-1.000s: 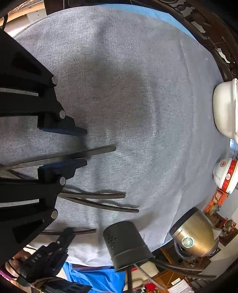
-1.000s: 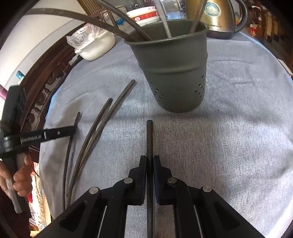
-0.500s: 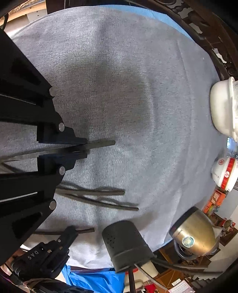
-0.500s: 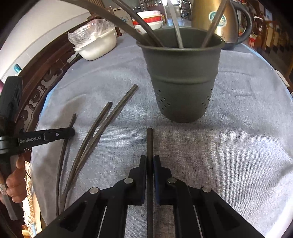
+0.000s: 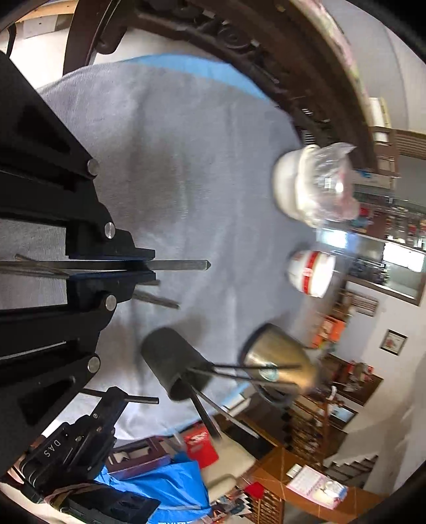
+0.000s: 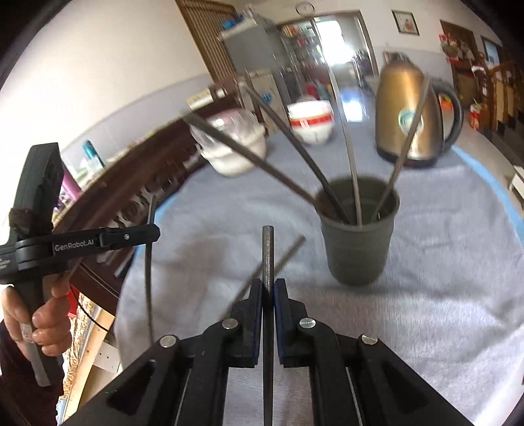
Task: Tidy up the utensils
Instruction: 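Lift both tools' chopsticks up over the grey holder cup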
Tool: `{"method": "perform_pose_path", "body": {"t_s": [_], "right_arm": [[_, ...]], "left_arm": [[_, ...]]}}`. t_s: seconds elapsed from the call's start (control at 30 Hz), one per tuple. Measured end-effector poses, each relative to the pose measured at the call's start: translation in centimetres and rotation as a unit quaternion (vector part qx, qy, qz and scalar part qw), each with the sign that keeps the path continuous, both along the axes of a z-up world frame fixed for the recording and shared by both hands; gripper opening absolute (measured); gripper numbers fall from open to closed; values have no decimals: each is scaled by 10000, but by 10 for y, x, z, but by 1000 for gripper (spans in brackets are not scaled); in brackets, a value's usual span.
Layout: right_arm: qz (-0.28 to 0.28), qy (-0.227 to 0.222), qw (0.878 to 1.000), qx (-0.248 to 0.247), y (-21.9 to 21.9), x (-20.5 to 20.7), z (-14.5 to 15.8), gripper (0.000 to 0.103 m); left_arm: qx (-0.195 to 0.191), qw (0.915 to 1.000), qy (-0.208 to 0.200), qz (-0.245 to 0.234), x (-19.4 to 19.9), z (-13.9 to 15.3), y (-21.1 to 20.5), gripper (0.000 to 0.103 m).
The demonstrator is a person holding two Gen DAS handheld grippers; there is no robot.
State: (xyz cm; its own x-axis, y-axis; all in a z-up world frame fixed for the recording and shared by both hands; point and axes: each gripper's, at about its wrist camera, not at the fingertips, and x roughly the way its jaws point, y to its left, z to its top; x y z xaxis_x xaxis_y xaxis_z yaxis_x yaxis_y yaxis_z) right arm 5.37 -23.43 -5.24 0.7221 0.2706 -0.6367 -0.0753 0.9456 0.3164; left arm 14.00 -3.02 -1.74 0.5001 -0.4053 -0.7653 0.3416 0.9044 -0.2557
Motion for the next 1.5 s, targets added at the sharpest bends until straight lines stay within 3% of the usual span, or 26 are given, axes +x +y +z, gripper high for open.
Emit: {"method": "perform_pose_path", "body": {"t_s": [0.2,0.63,1.1,1.27,1.5], "right_arm": [[-96,-559,9984,60,1,-19,32,8],[-642,-1445,9869,307,-19,-45,74,8],[-1136,-1873,9754,244,-48,-48,101,8],[-1383,-2167,9662,196,-59,-56,113,8],[-1836,-2815,9418,-16,-66,-72,127,8]], "left_arm": [[-214,9987,-460,70,-23,35,6,6],[-452,9939,-1001,-95,-57,84,-10,6],[-589,9855,-1555,-329,-67,125,-54,6],[-734,9827,-1654,-387,-67,136,-64,6],[-909,9756,-1962,-377,-70,152,-77,6]]}}
